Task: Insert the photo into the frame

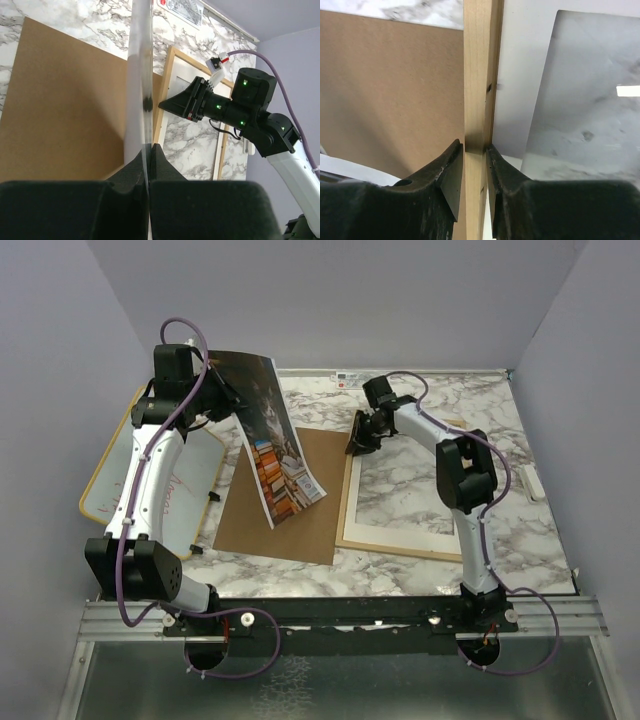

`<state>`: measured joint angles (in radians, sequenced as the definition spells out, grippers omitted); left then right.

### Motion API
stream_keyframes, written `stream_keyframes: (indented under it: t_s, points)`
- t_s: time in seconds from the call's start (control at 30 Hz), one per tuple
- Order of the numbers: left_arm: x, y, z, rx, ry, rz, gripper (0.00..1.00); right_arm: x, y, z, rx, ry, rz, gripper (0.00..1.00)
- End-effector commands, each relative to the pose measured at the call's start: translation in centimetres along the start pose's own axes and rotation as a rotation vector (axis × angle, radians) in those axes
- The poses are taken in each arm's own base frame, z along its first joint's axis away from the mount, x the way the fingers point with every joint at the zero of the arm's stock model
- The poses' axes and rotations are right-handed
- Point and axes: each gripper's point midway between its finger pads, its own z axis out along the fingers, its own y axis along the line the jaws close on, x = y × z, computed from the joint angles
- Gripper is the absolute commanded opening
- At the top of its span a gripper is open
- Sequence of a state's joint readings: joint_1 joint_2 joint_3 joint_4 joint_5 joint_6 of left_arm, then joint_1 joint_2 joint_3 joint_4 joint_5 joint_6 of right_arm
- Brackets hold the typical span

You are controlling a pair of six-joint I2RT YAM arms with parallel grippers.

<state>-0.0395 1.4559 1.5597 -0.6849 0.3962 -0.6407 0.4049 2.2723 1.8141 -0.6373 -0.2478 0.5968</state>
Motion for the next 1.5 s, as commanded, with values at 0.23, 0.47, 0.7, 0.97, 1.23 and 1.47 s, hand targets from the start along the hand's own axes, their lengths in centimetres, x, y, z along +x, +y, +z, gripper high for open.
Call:
stream_keyframes:
  t_s: [0.23,0.47,0.7,0.97,1.23,1.47]
  points:
    - [-1.3,0.3,0.5,-0.04,-0.029,-0.035,0.0,-1.8,3.1,2.0,-0.102,-0.032,-0.123,0.34]
    - [-1.5,1.2,0.7,-0.114,-0.047,-0.069,0.0,-5.0,2.7,-6.5,0.046,-0.249,-0.123,0.74]
    - [-1.0,2.9,1.2,-0.224,-0.09,-0.104,0.0,-2.9,6.6,-15.2,0.002,-0.342,-0.337,0.8]
    - [-0.9,3.5,1.2,-0.276,-0.127,-0.126,0.0,8.1,18.5,-25.3,-0.305,-0.506,-0.722,0.83]
    - [-0.1,3.9,1.1,-0.289,-0.12,-0.137,0.0,11.1,21.2,-24.9,-0.331,-0.508,-0.818,0.84]
    - [0.1,4.3,1.1,-0.3,-0.122,-0.149,0.0,13.1,24.5,-22.2,-0.315,-0.495,-0.927,0.84]
